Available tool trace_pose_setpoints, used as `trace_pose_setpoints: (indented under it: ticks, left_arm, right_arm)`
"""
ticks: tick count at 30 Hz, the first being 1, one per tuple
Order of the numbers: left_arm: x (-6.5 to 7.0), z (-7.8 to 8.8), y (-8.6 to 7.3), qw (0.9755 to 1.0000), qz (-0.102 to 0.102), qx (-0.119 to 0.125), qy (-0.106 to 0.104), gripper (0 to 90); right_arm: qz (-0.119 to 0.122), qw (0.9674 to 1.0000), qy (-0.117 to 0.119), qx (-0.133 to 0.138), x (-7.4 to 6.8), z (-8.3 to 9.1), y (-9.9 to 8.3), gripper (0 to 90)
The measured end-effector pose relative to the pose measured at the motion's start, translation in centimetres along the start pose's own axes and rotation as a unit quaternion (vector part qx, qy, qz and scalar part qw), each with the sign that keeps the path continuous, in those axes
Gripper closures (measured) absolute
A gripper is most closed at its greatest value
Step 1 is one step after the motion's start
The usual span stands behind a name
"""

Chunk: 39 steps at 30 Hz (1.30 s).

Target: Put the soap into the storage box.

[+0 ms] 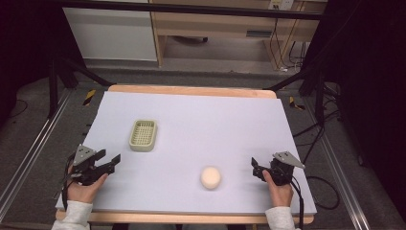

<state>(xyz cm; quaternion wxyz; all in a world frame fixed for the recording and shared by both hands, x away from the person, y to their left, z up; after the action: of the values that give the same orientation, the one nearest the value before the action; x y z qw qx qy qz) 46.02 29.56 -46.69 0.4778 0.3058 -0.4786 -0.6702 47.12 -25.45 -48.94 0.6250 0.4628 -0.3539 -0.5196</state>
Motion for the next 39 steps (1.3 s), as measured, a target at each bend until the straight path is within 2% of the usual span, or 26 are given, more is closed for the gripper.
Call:
trace_pose_setpoints:
  ticks: [8,11,13,15,21,25,29,39]
  left_arm:
    - [0.4,-0.3,0.0,0.9999,-0.004,-0.005,-0.008,34.5]
    - [0.7,-0.2,0.3,0.9999,-0.006,-0.002,-0.014,33.7]
    - [1.1,-0.5,0.6,0.9995,-0.006,-0.008,-0.03,31.5]
    - [1.2,-0.5,0.7,0.9995,-0.006,-0.01,-0.031,31.1]
    - [2.2,-0.9,1.0,0.9988,-0.016,-0.015,-0.045,28.3]
    - [2.8,-1.0,1.3,0.9986,-0.013,-0.009,-0.051,26.1]
    - [4.0,-1.2,1.6,0.9976,-0.026,-0.012,-0.063,24.5]
    - [5.6,-1.9,2.5,0.9964,-0.032,-0.01,-0.078,23.2]
  right_arm:
    - [0.0,1.0,0.005,-0.003,0.2,-0.2,-0.1,4.6]
    - [0.003,1.0,0.005,-0.007,0.2,-0.2,-0.1,4.6]
    - [0.008,0.9999,0.004,-0.012,0.2,-0.3,-0.3,4.5]
    - [0.008,0.9999,0.004,-0.014,0.2,-0.4,-0.3,4.5]
    - [0.009,0.9996,0.002,-0.026,0.4,-0.3,-0.6,4.5]
    - [0.007,0.9997,0.002,-0.023,0.5,-0.3,-0.5,4.6]
    - [0.01,0.9997,0.0,-0.024,0.7,-0.3,-0.5,4.6]
    - [0.01,0.9996,-0.002,-0.025,0.8,-0.4,-0.6,4.5]
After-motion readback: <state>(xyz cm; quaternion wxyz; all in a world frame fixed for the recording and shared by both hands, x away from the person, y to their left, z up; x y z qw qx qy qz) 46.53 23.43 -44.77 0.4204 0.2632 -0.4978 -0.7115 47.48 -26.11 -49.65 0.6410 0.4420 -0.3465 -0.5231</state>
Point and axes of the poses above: each handheld gripper's, and its own axes: z roughly backward along the jaws, y roughly out of its top, x roughly to its right, the point moved 3 cm from there along -z, roughly forward along the jaws, and after that the axes turned 9 degrees about x, right-handed, at the moved point
